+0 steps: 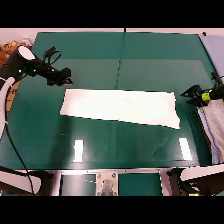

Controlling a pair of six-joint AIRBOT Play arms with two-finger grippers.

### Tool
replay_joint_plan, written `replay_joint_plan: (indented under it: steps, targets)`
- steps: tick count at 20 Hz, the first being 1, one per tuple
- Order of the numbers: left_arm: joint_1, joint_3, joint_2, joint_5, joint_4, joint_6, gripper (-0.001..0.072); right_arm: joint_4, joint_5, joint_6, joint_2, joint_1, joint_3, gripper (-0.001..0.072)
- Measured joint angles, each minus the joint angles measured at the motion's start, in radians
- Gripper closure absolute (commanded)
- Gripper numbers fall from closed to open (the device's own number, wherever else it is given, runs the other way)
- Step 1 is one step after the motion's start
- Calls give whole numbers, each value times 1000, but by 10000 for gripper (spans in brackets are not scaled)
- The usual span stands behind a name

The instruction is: Fold the shirts.

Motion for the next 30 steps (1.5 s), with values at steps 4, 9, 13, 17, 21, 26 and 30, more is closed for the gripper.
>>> replay_joint_plan:
  steps: [4,9,13,17,21,26,30]
  targets:
    - [-3,8,0,-13,-7,0,684,75,19,-107,-37,-3,-92,97]
    - [-4,10,-1,-21,-8,0,684,205,32,-230,-64,39,-154,97]
    - [-6,10,-1,-19,-9,0,684,235,32,-264,-71,72,-167,528]
    - [-56,10,-1,15,-15,15,684,253,35,-269,-70,108,-139,696]
    - [-173,8,-13,112,-34,49,684,262,98,-221,-24,143,-43,696]
    - [-432,6,-128,318,-121,96,684,264,243,-90,115,213,134,695]
    - [-616,13,-249,464,-229,132,684,266,316,11,198,290,266,694]
